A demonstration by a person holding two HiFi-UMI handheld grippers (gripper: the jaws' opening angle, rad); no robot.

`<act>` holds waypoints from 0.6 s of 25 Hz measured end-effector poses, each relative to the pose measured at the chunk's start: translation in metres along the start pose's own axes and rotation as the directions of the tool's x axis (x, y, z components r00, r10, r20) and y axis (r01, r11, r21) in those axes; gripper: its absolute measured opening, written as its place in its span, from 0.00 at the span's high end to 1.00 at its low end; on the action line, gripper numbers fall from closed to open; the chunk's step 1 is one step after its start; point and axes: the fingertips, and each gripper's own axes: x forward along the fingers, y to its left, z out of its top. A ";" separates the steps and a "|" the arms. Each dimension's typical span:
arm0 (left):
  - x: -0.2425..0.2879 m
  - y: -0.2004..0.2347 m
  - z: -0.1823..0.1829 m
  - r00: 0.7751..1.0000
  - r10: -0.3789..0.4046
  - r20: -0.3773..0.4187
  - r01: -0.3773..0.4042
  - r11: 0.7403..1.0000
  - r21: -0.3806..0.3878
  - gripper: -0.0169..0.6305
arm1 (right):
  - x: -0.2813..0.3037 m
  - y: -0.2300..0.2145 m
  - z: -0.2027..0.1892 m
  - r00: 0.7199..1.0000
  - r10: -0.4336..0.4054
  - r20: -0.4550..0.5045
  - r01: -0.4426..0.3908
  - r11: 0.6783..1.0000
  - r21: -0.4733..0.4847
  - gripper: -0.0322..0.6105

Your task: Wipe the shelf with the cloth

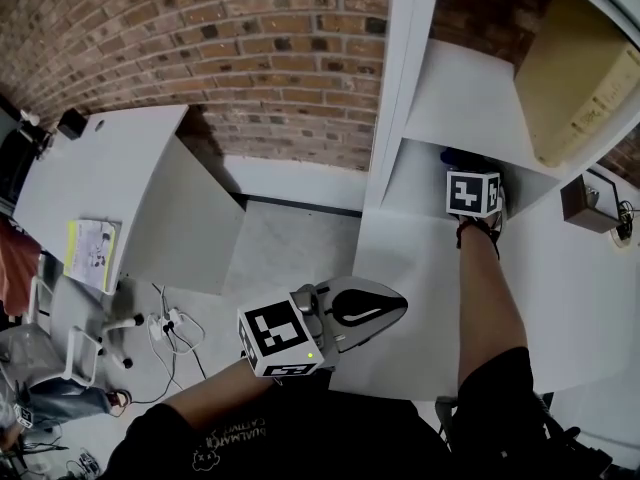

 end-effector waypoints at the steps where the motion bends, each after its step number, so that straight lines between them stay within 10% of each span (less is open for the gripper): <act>1: -0.001 -0.002 0.000 1.000 0.002 0.001 -0.002 1.000 -0.006 0.98 | -0.006 0.006 0.003 0.999 0.028 0.020 -0.028 1.000 0.009 0.78; 10: -0.003 -0.021 0.050 1.000 0.012 0.022 -0.013 1.000 0.011 0.98 | -0.064 0.127 0.037 0.932 0.346 0.107 -0.306 0.910 -0.279 0.78; 15: -0.015 -0.023 0.063 0.999 0.037 0.019 -0.037 0.999 0.008 0.98 | -0.065 0.142 0.034 0.922 0.381 0.066 -0.354 0.900 -0.255 0.78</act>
